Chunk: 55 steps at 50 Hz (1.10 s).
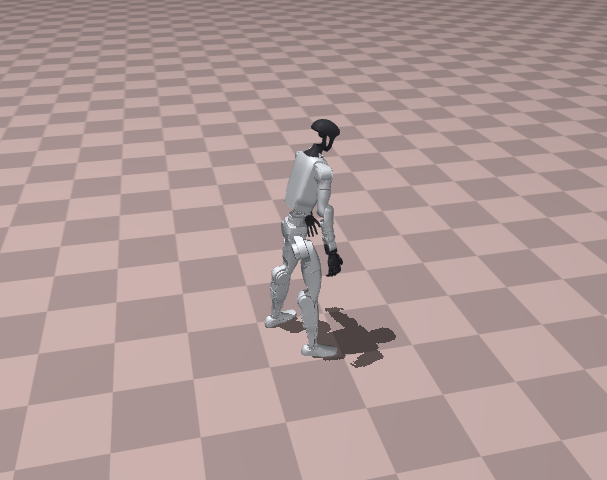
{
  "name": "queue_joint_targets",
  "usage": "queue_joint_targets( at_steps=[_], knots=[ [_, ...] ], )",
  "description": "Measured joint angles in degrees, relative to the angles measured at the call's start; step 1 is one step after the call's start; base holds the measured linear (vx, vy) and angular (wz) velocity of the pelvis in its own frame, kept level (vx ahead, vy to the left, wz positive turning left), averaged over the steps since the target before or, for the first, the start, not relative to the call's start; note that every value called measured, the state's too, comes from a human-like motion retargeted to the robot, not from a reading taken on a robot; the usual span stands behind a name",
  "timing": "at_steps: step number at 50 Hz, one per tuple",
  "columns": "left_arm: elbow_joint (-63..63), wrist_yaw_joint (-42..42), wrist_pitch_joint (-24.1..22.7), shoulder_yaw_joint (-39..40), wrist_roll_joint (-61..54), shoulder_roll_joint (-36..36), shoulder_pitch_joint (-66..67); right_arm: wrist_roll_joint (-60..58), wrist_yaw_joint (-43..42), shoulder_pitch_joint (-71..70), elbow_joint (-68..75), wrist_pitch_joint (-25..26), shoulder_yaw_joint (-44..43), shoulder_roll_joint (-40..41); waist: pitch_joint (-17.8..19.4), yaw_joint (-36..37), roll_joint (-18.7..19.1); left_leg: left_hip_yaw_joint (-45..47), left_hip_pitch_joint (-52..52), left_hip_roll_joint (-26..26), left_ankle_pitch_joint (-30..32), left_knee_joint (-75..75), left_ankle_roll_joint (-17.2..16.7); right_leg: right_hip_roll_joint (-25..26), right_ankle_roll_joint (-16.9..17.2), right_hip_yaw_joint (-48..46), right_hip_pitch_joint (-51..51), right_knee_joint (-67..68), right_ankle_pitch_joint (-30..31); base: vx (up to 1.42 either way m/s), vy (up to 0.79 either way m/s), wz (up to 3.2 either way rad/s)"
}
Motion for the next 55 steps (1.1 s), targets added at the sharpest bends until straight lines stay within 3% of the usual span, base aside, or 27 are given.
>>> queue_joint_targets(
  at_steps=[2, 4, 7, 10, 17, 23, 30, 35, 39, 42, 45, 48, 52, 55],
  knots=[
    [-2.1, -0.7, -0.6, -1.1, 0.5, -0.2, -3.8, -3.6, 4.6, 2.2, 5.1, 1.3, -1.6, 0.5, 1.0, -2.4, 0.5, -1.3, 1.9, -1.0, -1.2, 0.4, -0.2, -0.4, 2.9, 1.8, -0.2, -4.6, 5.2, 0.4, -0.04, 0.63],
    [-5.5, -0.4, -0.9, -1.5, -0.2, 0.0, -6.8, -7.0, 9.5, 4.1, 9.6, 2.6, -3.8, 0.3, 1.3, -4.8, 1.8, -2.4, 3.5, -1.1, -2.2, 0.6, -0.6, -0.5, 4.7, 3.5, -1.1, -4.7, 5.4, 0.43, -0.07, 0.6],
    [-12.3, 2.6, -2.2, -1.8, -4.4, 0.4, -9.8, -8.6, 14.7, 6.1, 14.4, 3.9, -6.9, -1.1, 0.8, -8.0, 3.9, -4.2, 4.9, -1.8, -3.1, 0.5, 0.1, -1.6, 4.5, 3.4, 0.1, -4.7, 8.2, 0.44, -0.09, 0.52],
    [-19.1, 6.7, -4.7, -1.8, -12.0, 0.2, -10.6, -6.7, 15.5, 7.4, 16.2, 4.2, -8.7, -3.2, 0.1, -9.9, 6.1, -5.1, 5.6, -2.3, -3.3, 1.8, 1.1, -2.6, 4.9, 1.8, 2.4, -4.7, 5.5, 0.43, -0.11, 0.29],
    [-28.1, 7.3, -6.9, 2.0, -26.6, -2.2, -0.9, -6.7, 7.7, 5.5, 13.6, 5.1, -10.8, -6.7, -0.5, -7.4, 8.1, -3.5, 2.8, -4.9, -3.7, 7.6, 0.1, -3.8, 5.2, 4.3, 6.4, -3.6, -0.4, 0.39, -0.11, -0.37],
    [-22.1, 5.6, -4.2, 1.8, -10.1, -2.4, 11.1, -4.3, -0.7, -3.1, 9.9, 3.3, -11.8, -6.1, 0.0, -2.7, 8.4, -1.5, -2.5, -4.1, 3.6, -0.2, -2.5, -1.5, 4.0, 7.6, 8.7, -2.5, -3.8, 0.36, -0.05, -0.57],
    [-4.3, -3.1, -1.0, 5.3, 4.9, -2.6, 20.9, 1.9, -3.9, -12.6, 0.4, -0.9, -5.6, -3.7, 0.9, 4.8, 5.1, 7.7, -10.6, -1.6, 11.8, -1.8, -6.4, -0.1, 0.9, 11.3, 11.4, 0.3, -8.7, 0.4, 0.0, -0.5],
    [6.4, -3.3, -0.6, 11.1, 1.1, 0.5, 25.6, 8.8, -6.0, -13.5, -7.7, -4.8, -0.2, -2.1, 0.2, 10.3, 0.0, 10.4, -11.5, -0.4, 11.3, -1.8, -7.3, 0.7, 0.2, 13.7, 15.1, 0.4, -12.4, 0.51, 0.07, -0.54],
    [9.4, -1.4, 0.5, 13.3, -4.2, 3.3, 25.4, 12.0, -5.7, -11.7, -8.7, -4.5, 1.0, -0.8, -0.1, 12.7, -4.1, 10.7, -8.1, 0.8, 8.2, -1.8, -6.0, 2.0, -1.1, 14.6, 17.2, 2.4, -14.6, 0.51, 0.1, -0.25],
    [8.4, -2.3, 2.2, 13.6, -2.8, 4.7, 22.6, 11.4, -4.8, -7.3, -7.7, -3.1, 0.1, 0.0, 0.3, 13.3, -5.0, 9.4, -4.7, 1.9, 5.6, -1.7, -5.4, 3.6, -3.2, 13.0, 17.0, 9.1, -14.0, 0.45, 0.13, 0.25],
    [5.8, -3.4, 3.6, 13.6, 0.8, 4.8, 17.0, 7.7, -3.5, -1.7, -6.3, -2.5, -1.8, 0.1, 0.5, 12.5, -4.0, 6.8, -2.9, 3.6, 4.4, -1.5, -5.0, 6.0, -5.3, 11.4, 12.4, 20.2, -15.7, 0.36, 0.13, 0.67],
    [1.5, -2.6, 3.0, 11.8, 0.3, 3.2, 9.5, 3.0, -2.0, 2.2, -3.2, -2.1, -3.2, -0.3, 0.4, 9.7, -2.8, 3.6, -3.3, 4.1, 3.8, -1.5, -4.4, 5.3, -6.5, 4.9, 6.5, 24.8, -16.7, 0.3, 0.08, 0.92],
    [-7.8, 0.5, 0.7, 5.9, -3.1, 1.5, -0.1, -1.4, 1.6, 4.1, 2.5, -0.3, -4.0, -1.0, 1.1, 4.5, -1.8, -0.4, -3.7, 3.0, 3.1, -1.7, -3.2, 3.5, -5.5, -1.4, 1.8, 17.0, -14.3, 0.28, 0.03, 0.92],
    [-17.5, 3.6, -2.6, 0.9, -6.4, 2.1, -5.1, -3.6, 5.1, 4.1, 6.0, 1.1, -4.0, -1.6, 2.3, 0.7, -2.2, -2.5, -2.7, 0.3, 2.1, -1.6, -2.4, 2.2, -1.9, -0.4, -0.1, 5.5, -6.3, 0.32, -0.01, 0.67]
  ],
)
